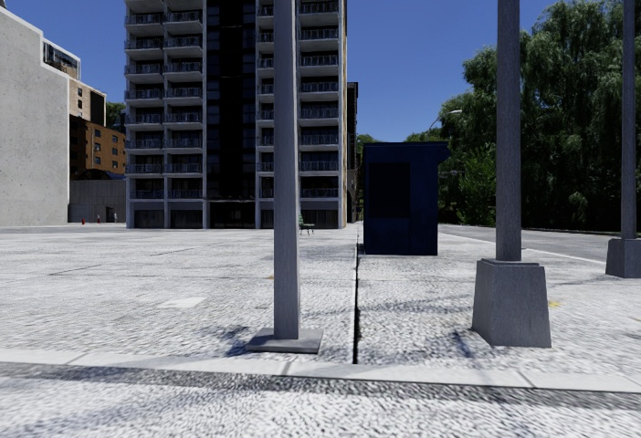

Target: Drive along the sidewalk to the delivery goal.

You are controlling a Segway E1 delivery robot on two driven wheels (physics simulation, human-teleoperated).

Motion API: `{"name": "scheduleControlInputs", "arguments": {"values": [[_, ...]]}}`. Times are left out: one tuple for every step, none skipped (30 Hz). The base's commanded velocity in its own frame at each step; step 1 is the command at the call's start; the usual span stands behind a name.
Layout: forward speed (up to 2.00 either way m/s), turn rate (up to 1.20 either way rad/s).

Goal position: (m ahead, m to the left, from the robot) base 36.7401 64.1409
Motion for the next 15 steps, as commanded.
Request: {"name": "scheduleControlInputs", "arguments": {"values": [[0.00, 0.00], [0.00, 0.00], [0.00, 0.00], [0.00, 0.00], [0.00, 0.00], [0.00, 0.00], [0.00, 0.00], [0.00, 0.00], [0.00, 0.00], [0.00, 0.00], [0.00, 0.00], [0.00, 0.00], [0.00, 0.00], [0.00, 0.00], [0.00, 0.00]]}}
